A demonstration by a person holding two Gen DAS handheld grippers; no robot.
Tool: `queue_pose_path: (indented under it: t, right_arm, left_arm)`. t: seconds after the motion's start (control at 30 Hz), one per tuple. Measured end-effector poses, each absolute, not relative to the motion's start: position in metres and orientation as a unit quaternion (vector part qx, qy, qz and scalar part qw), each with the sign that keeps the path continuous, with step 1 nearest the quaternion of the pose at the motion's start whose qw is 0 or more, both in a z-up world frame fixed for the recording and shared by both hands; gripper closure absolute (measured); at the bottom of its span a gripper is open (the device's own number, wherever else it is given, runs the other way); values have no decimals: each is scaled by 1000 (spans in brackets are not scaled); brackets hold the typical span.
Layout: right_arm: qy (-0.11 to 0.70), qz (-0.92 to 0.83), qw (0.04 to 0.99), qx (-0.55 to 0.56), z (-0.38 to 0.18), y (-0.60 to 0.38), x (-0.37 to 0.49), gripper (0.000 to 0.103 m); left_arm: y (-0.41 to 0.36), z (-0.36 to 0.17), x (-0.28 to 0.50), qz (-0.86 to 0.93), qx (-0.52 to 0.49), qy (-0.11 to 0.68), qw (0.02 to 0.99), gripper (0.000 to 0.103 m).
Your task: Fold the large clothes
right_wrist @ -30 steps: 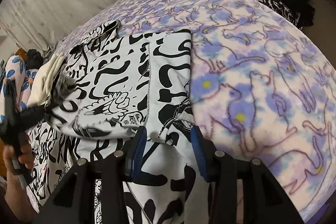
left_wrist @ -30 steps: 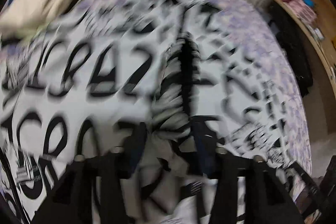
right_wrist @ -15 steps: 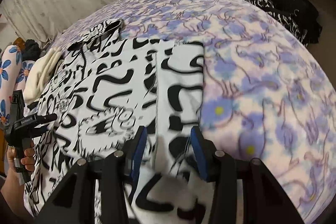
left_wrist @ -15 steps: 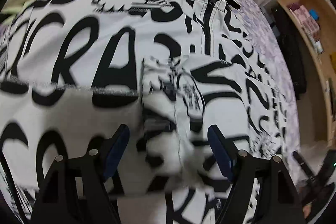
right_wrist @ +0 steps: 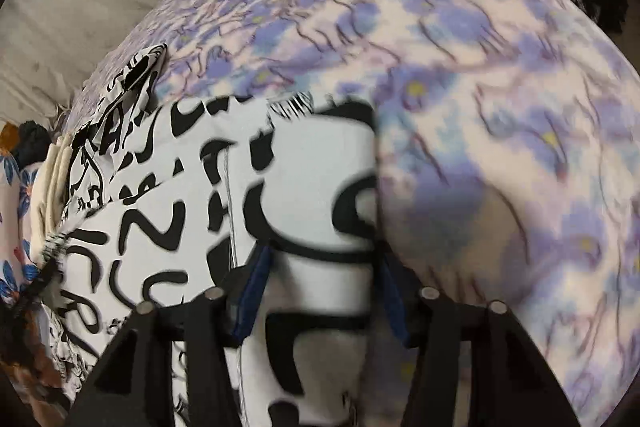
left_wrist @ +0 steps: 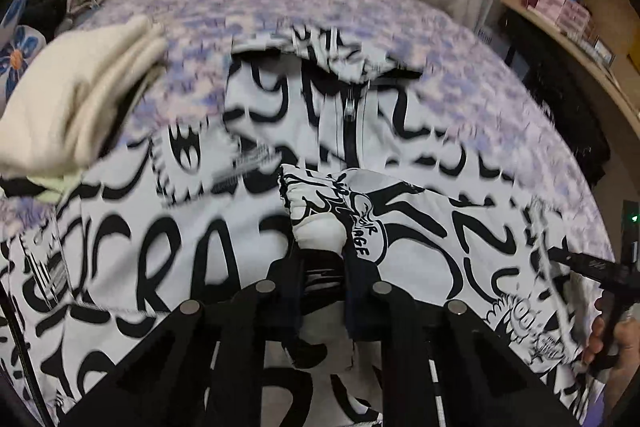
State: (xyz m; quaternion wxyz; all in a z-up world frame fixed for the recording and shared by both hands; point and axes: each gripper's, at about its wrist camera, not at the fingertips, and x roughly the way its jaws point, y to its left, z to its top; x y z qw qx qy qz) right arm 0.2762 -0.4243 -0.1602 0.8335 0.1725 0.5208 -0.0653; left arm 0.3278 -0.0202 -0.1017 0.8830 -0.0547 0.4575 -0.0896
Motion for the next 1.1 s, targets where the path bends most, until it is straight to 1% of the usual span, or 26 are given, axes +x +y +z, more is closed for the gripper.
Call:
queue_pose_path:
  t: [0.03,0.07,0.13,0.2,0.27,0.33,0.43,0.5,0.53,0.63,0.77,0.93,1.03,1.1]
  right_arm:
    - [514,-73,840,159,-156,-423,279,92]
    - [498,-82,850,150,-150,-422,283,98]
    - [492,-99,853,143,-151,-425,289,98]
    - [507,-110,844,134,-161,-427,295,98]
    - [515,-116,842,108,-162,-421,296,95]
    - [517,-125,841,99,-151,-415,290,92]
    - [499,-118,853,97,-127,-404,271,87]
    - [488,-108,861,89,-111,-392,256,78]
    - [486,-101,864,83,-104,-381,247,77]
    - [489,-56,866,90,-96,-346,230,76]
    - [499,19,862,93,-104,-292,210,76]
    - [525,25,849,61,-136,-258,192,76]
    - [529,-25,847,38,-149,-274,181,76]
    - [522,-73,849,16,-151,-297,171,80]
  left_arm:
    - [-19,-99,330,-88,-52,449,887,90]
    - [-19,-98,331,-86,-49,445,890,90]
    - [-21,-108,335,-84,-43,454,886,90]
    - [-15,-130,335,-81,-34,484,871,89]
    - [-17,-156,337,-68,-13,523,849,81]
    - [-14,-168,333,-65,-14,536,842,77]
    - [-10,-156,326,-50,-8,530,846,73]
    - [-11,-144,317,-42,10,518,854,70]
    - [-11,-139,312,-37,15,511,858,69]
    - [-15,-116,289,-45,4,476,878,68]
    - [-35,-109,266,-101,-36,472,875,68]
    - [-72,-143,252,-103,-12,511,853,68]
    - [-77,-160,245,-96,-3,515,852,68]
    - [-76,-162,241,-94,-2,508,856,68]
